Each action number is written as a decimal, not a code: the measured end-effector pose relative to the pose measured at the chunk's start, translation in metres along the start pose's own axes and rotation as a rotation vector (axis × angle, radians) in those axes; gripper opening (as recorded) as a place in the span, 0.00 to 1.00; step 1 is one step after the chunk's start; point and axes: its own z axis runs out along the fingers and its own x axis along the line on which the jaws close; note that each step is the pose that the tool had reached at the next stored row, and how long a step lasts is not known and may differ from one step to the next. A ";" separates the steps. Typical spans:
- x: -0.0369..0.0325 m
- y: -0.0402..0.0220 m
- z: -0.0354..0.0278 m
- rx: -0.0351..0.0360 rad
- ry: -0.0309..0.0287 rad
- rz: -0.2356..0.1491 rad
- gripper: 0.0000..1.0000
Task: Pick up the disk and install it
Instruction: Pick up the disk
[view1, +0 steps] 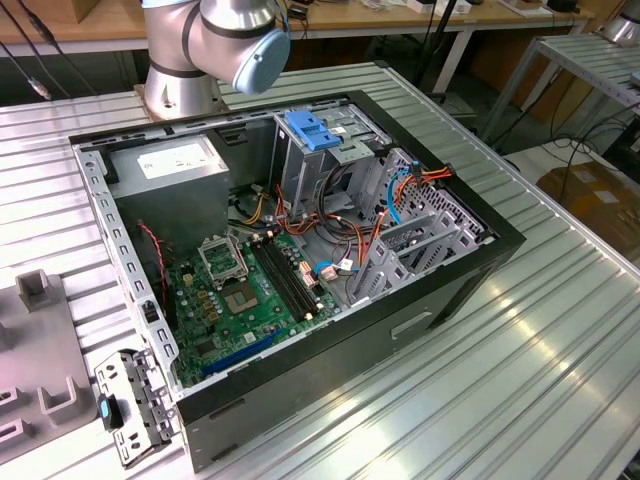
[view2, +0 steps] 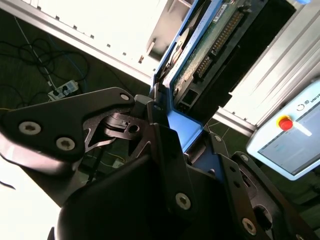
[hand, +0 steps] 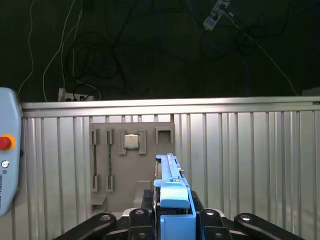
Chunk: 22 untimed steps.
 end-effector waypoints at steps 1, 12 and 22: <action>0.0000 -0.0012 0.0000 0.0000 0.0000 0.000 0.37; -0.0004 -0.0140 0.0000 0.0000 0.0000 0.000 0.37; -0.0008 -0.0246 0.0001 0.0000 0.0003 0.000 0.37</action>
